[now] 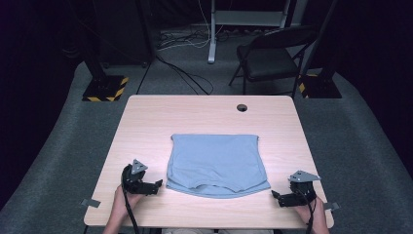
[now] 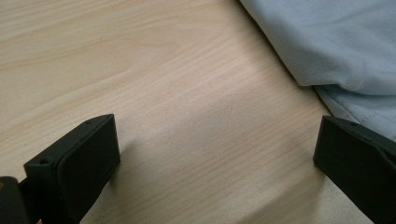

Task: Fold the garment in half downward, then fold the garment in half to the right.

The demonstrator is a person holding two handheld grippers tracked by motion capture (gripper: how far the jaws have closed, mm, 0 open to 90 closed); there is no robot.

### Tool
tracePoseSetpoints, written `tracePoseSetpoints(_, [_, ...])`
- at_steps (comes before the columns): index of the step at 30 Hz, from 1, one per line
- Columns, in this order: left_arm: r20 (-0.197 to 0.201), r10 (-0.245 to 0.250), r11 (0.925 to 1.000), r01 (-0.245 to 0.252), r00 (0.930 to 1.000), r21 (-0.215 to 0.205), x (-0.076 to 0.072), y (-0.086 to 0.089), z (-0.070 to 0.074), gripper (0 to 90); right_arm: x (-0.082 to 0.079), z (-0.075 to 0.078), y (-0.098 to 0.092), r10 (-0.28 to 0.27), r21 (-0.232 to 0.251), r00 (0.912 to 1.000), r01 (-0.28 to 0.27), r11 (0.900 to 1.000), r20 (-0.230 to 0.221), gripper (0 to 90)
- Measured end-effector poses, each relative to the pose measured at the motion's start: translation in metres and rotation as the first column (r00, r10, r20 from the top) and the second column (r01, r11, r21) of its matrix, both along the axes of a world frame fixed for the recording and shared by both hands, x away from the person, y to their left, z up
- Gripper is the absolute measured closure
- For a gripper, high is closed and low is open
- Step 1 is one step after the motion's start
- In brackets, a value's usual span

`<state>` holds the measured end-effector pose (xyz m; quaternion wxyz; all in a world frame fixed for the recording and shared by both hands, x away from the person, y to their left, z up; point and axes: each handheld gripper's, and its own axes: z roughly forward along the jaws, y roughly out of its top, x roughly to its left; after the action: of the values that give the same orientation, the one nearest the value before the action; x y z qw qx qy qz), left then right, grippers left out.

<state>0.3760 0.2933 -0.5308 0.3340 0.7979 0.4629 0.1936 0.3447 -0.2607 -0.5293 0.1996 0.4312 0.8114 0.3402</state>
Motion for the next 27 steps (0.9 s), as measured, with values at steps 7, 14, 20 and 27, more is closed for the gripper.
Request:
tracePoseSetpoints(7, [0.0, 0.001, 1.0, -0.001, 1.0, -0.001, 0.0, 0.0, 0.0, 0.0, 0.001, 0.0, 0.0, 0.005, 0.003, 1.0, -0.005, 1.0, -0.005, 0.0])
tracePoseSetpoints(14, [0.001, 0.003, 1.0, -0.003, 1.0, -0.001, 0.0, 0.0, 0.0, 0.0, 0.0, 0.0, 0.001, 0.004, -0.002, 1.0, -0.004, 1.0, 0.001, 0.0])
tracePoseSetpoints(20, [0.0, 0.008, 1.0, -0.008, 1.0, -0.004, 0.002, -0.001, 0.0, 0.0, -0.001, 0.0, 0.002, -0.006, -0.006, 1.0, 0.006, 1.0, 0.006, 0.0])
tracePoseSetpoints(27, [0.012, 0.02, 0.9996, -0.02, 0.9997, -0.019, 0.013, -0.004, 0.005, 0.2, -0.002, 0.002, 0.004, -0.029, -0.015, 0.9993, 0.03, 0.999, 0.021, 0.0])
